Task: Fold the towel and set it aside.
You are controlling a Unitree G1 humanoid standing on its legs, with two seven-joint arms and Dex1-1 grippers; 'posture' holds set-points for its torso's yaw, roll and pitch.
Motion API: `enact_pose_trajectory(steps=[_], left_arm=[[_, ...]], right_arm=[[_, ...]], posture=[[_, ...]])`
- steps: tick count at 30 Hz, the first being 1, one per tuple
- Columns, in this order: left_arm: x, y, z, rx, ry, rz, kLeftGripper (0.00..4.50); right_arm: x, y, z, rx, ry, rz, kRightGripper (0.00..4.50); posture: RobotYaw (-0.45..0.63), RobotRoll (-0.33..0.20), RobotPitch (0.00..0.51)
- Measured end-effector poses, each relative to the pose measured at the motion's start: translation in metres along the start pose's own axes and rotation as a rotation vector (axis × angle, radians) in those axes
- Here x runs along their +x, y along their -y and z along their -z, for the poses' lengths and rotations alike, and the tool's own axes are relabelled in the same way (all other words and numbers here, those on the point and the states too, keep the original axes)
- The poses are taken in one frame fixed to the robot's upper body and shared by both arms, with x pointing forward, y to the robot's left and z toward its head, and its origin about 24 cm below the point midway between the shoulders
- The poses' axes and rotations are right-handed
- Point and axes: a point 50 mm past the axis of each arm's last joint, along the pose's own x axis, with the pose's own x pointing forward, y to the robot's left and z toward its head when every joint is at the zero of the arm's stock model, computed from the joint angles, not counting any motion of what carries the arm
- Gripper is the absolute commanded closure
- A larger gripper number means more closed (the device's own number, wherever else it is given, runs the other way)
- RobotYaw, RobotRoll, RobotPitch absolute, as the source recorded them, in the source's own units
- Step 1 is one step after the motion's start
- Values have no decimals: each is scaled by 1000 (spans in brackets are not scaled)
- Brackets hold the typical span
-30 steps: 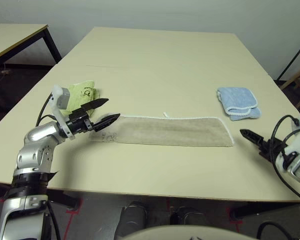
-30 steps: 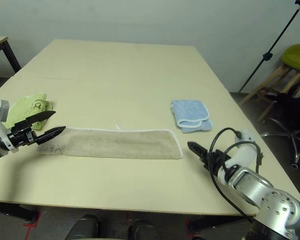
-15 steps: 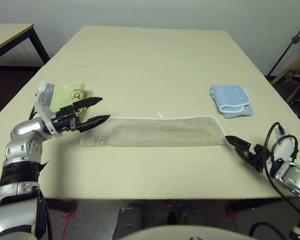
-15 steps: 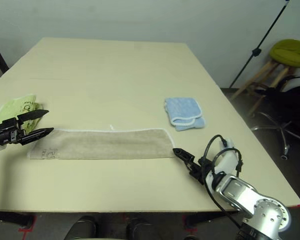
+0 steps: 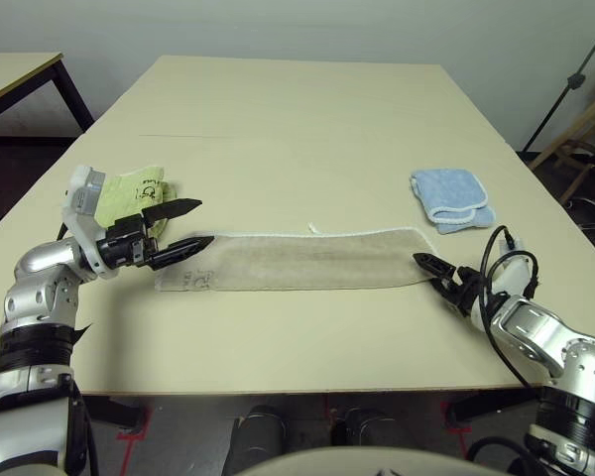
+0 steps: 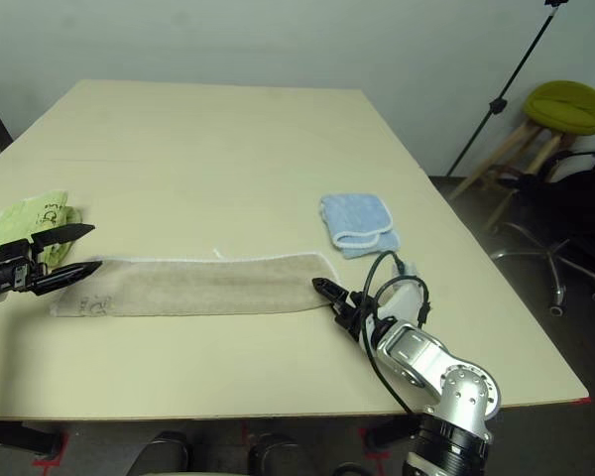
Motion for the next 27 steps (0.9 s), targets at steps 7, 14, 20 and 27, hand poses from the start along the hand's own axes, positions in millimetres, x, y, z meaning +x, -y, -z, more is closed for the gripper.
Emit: enact_pose_trajectory(steps=[7,14,20,27], left_arm=[[0,3,1,2,-14,41,0],[-2,5,0,31,-60,67,0],[-4,5,2,30,-83,76,0],[-7,5,6,13,-90,80,0]], right_arm=[[-2,3,-9,-49,121,29,4471],[-19,4,-24,-139,224,7,4471],[-42,-1,-40,-277,322,-34,4471],[-57,-20,-49,-486,307,-127,4471]], posture=[[97,0,35],[83,0,37],[78,0,39],[76,0,38]])
